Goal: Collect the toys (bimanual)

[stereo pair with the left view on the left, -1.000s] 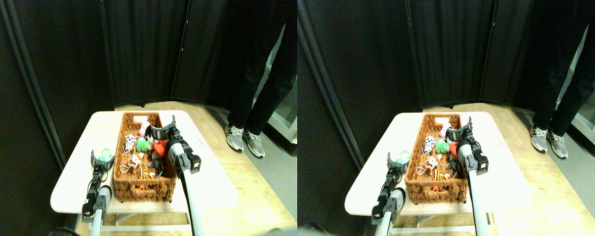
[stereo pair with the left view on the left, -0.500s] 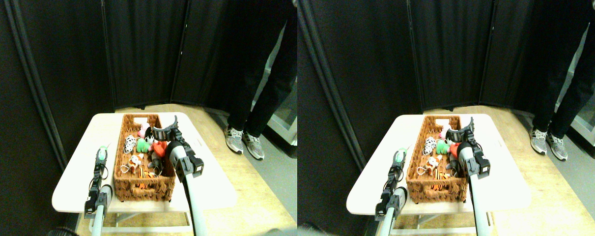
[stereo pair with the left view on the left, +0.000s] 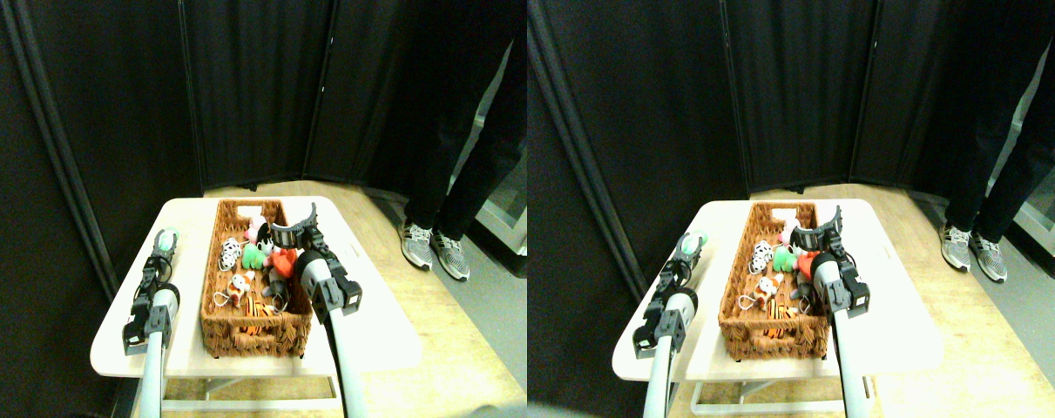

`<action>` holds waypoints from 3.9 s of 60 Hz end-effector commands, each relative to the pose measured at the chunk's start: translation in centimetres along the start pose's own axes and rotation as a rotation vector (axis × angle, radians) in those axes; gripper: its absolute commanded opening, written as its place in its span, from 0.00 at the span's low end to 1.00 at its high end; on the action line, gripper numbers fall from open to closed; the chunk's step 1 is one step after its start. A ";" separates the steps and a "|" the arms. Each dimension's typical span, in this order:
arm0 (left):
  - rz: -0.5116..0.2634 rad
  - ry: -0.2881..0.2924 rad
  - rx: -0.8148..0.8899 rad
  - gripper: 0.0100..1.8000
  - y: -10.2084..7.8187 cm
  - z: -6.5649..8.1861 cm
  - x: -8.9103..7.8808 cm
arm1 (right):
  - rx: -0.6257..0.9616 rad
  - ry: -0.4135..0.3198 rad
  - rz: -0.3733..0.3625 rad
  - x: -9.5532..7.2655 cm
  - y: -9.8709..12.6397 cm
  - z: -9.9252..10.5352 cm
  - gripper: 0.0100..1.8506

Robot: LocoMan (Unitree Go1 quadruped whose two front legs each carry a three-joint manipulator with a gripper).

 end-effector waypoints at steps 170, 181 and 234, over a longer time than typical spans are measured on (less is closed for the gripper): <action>0.045 0.200 0.120 0.13 0.9 0.9 1.9 | 0.102 -0.202 -0.099 -3.3 -8.5 7.2 0.48; 0.045 0.201 0.083 0.14 1.0 0.4 2.0 | 0.159 -0.211 -0.162 -3.8 -10.4 6.3 0.47; 0.020 0.195 0.052 0.14 -0.4 -1.2 2.0 | 0.157 -0.288 -0.294 -2.4 -13.7 7.8 0.07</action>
